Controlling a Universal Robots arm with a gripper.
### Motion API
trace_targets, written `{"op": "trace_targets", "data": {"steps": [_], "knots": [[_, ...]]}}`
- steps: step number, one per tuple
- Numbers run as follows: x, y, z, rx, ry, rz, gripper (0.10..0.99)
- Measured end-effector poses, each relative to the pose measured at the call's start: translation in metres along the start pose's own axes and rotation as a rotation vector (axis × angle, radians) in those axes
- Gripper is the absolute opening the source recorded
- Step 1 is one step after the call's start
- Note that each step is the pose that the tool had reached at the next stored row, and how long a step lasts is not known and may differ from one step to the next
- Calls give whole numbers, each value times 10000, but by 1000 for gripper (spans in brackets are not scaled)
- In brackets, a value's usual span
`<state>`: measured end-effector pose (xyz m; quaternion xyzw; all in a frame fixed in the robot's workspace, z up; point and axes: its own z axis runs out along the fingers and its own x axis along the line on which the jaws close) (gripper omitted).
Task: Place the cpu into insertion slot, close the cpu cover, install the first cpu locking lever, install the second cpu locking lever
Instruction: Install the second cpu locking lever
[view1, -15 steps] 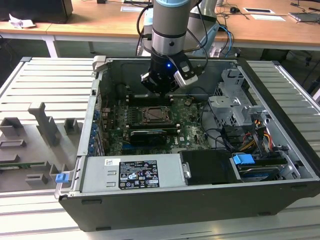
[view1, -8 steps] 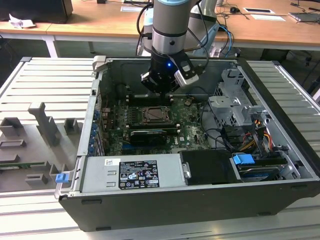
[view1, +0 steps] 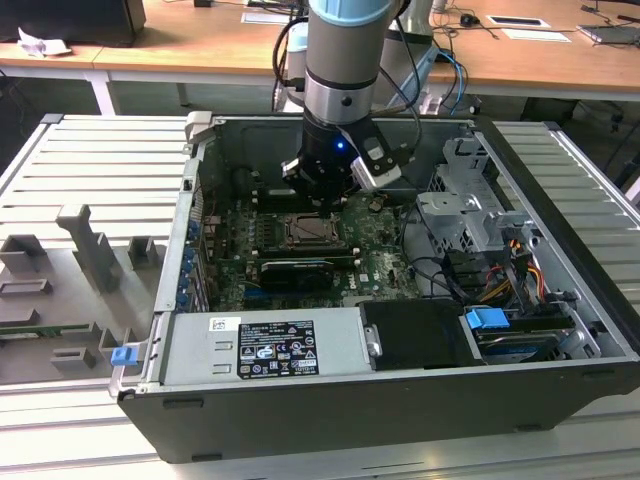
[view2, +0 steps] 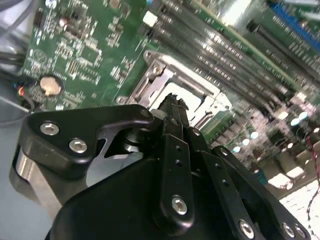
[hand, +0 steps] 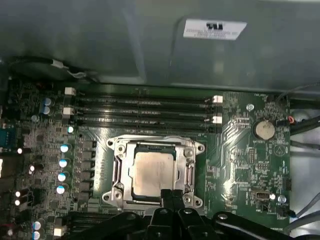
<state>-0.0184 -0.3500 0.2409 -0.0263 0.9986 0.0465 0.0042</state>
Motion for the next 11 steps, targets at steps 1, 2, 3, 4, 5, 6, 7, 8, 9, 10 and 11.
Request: {"op": "trace_targets", "data": {"steps": [1, 2, 3, 4, 5, 6, 7, 8, 9, 10, 11], "knots": [[3, -34, 13, 1, 1, -6, 106], [4, -53, 18, 1, 1, -11, 106], [6, -70, 23, 0, 1, -13, 106], [7, -90, 24, 0, 1, -14, 106], [8, -111, 24, 1, 2, -15, 106], [10, -145, 22, 0, 1, -14, 106], [13, -173, 21, 0, 2, -15, 106], [15, -199, 20, 1, 1, -15, 106], [18, -222, 22, -2, 1, -15, 106], [23, -241, 26, -16, 0, -16, 106], [36, -262, 35, -41, 0, -24, 106]]}}
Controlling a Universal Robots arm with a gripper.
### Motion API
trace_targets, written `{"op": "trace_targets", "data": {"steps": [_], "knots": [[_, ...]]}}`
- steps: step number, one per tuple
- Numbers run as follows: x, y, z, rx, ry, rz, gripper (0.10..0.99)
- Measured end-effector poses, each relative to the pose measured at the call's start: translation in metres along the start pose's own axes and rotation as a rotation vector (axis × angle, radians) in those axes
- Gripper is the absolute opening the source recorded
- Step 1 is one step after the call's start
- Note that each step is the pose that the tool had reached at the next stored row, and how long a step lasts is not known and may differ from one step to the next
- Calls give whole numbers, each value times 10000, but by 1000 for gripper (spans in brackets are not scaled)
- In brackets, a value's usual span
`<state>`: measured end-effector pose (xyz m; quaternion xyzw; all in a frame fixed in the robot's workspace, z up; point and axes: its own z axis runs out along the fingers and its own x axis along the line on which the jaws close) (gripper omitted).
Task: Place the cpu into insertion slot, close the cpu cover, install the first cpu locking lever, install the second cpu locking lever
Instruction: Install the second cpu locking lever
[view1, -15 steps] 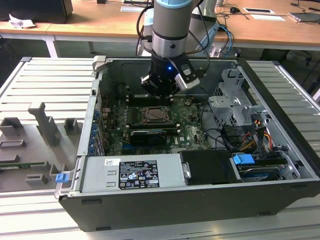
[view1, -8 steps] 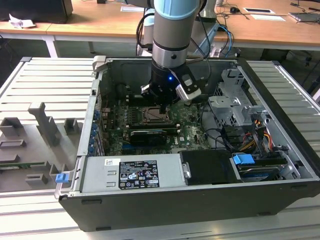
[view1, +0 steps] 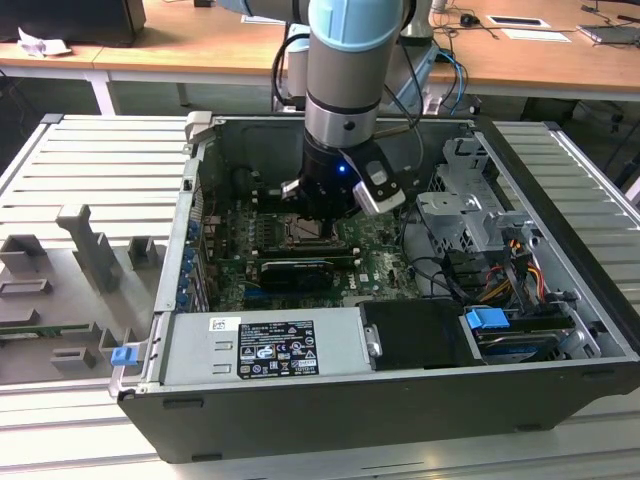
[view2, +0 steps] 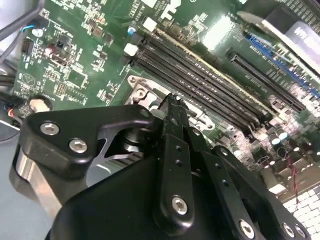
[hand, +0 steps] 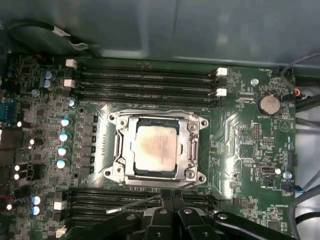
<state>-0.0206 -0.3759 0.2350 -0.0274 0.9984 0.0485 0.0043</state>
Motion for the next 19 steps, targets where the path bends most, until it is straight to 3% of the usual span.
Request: {"op": "trace_targets", "data": {"steps": [6, 9, 12, 15, 19], "knots": [[176, -6, 39, -203, 8, -196, 106], [293, -4, 80, -252, 14, -272, 106], [339, -9, 160, -254, 19, -322, 106], [418, -58, 181, -494, 1, -324, 106], [453, -119, 181, -942, -35, -322, 106]]}}
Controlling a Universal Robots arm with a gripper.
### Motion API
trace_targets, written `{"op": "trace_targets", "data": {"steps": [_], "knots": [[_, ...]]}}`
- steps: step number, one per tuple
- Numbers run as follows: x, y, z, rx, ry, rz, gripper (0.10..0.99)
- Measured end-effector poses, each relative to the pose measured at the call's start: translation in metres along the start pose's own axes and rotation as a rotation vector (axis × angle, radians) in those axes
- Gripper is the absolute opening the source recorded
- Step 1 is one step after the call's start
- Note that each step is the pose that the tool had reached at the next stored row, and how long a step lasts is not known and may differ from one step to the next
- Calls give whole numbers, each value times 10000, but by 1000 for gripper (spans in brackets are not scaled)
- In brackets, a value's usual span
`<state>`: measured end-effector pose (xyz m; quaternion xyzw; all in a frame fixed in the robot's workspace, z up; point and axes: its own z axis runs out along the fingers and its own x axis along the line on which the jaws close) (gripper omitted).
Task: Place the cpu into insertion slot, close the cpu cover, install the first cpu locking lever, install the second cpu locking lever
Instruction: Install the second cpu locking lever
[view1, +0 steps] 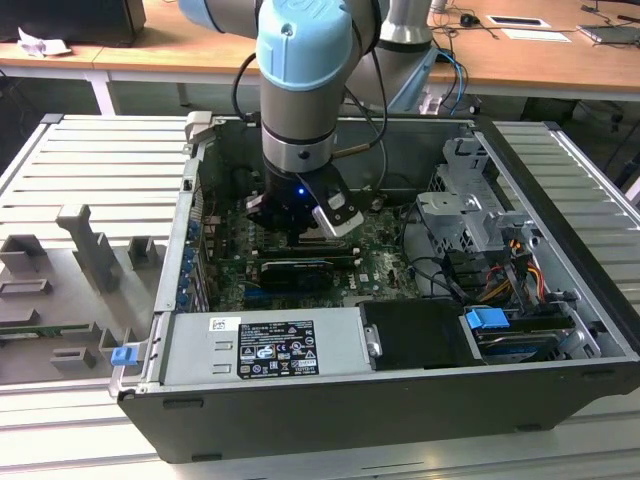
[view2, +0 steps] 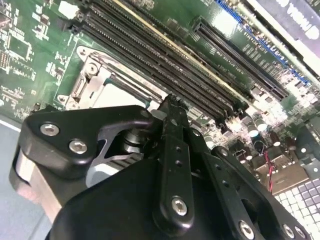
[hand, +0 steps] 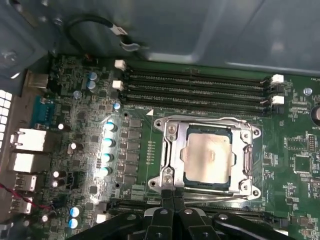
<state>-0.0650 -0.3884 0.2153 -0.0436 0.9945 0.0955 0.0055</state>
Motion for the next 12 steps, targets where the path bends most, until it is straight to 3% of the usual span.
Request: {"op": "trace_targets", "data": {"steps": [5, 8, 12], "knots": [[45, -70, 15, -210, -23, -3, 106], [71, -100, 42, -409, -53, -4, 106], [107, -110, 89, -526, -84, -7, 106]]}}
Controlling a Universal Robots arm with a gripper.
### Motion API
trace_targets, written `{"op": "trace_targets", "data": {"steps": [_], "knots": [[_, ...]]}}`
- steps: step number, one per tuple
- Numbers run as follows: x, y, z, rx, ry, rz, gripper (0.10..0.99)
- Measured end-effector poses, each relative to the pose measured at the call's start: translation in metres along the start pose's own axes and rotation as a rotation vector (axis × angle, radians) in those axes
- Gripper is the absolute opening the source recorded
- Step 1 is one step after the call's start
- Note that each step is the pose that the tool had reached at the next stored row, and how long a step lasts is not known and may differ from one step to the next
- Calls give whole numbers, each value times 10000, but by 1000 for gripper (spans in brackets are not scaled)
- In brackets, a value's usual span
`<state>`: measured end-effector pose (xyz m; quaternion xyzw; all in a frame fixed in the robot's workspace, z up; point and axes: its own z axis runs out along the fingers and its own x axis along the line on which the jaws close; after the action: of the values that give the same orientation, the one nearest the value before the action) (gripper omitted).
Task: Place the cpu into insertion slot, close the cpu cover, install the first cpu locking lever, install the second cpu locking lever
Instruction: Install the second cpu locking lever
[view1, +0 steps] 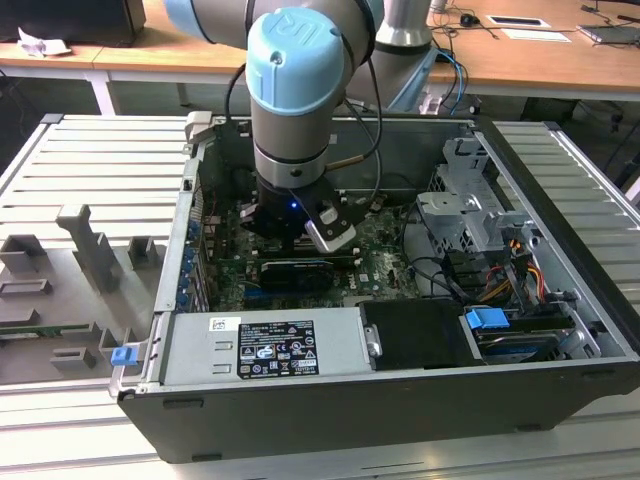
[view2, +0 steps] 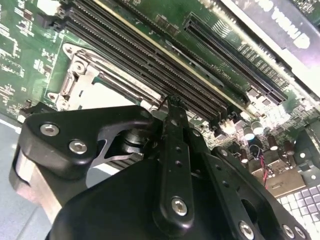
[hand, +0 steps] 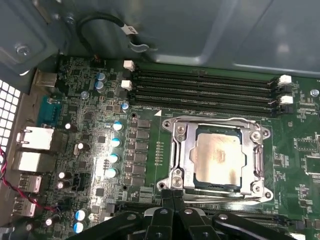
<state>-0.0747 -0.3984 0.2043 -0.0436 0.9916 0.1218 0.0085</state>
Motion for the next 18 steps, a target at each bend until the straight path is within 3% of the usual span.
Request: {"op": "trace_targets", "data": {"steps": [2, 6, 8, 14, 17, 18], "knots": [[58, -4, 32, -49, -28, -5, 106], [63, -8, 49, -329, -60, -5, 106], [64, -11, 68, -415, -69, -3, 106], [68, -22, 102, -421, -68, -5, 106], [76, -12, 66, -431, -73, -6, 106], [80, -1, 20, -427, -71, -5, 106]]}}
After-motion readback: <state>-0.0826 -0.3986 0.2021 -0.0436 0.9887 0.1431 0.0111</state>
